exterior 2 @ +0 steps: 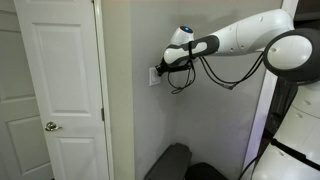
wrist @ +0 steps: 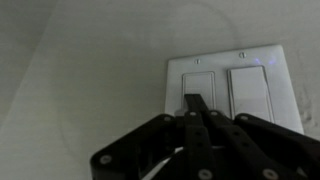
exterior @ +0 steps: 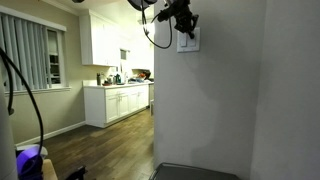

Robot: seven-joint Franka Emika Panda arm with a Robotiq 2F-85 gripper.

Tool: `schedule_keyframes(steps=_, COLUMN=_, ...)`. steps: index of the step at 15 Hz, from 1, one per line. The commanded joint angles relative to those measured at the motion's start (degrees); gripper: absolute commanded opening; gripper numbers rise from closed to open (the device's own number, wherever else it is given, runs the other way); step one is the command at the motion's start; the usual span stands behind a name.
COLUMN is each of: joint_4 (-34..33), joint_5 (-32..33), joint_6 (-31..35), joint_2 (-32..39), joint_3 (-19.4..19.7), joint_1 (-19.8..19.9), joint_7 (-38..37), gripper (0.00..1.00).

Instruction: Flip the right light switch

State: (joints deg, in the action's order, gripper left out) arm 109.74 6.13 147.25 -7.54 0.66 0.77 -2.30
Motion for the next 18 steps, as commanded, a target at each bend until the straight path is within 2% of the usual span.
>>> schedule_keyframes(steps=1, joint_4=-1.0, joint_5=3.0, joint_6=3.5, joint_2=1.3, joint_3=-0.9, joint_1=0.8, joint_7=-4.1, gripper=0.0)
schedule_keyframes(steps=5, joint_4=-1.2, joint_5=4.3, joint_6=0.4, joint_2=1.0, joint_3=-0.9, joint_1=0.8, joint_7=-5.2, gripper=0.0)
schedule_keyframes(steps=13, joint_4=0.2, joint_5=0.0, joint_6=-25.2, joint_2=-7.1, joint_3=0.9, joint_1=0.5, joint_7=0.0, gripper=0.0)
schedule_keyframes(steps=15, joint_4=1.4, joint_5=-1.1, joint_6=-30.0, joint_2=-9.3, joint_3=1.6, joint_1=0.5, joint_7=0.5, gripper=0.0)
schedule_keyframes(steps=18, joint_4=4.1, joint_5=-4.3, joint_6=-33.8, joint_2=-11.7, joint_3=3.2, joint_1=0.6, joint_7=1.0, gripper=0.0)
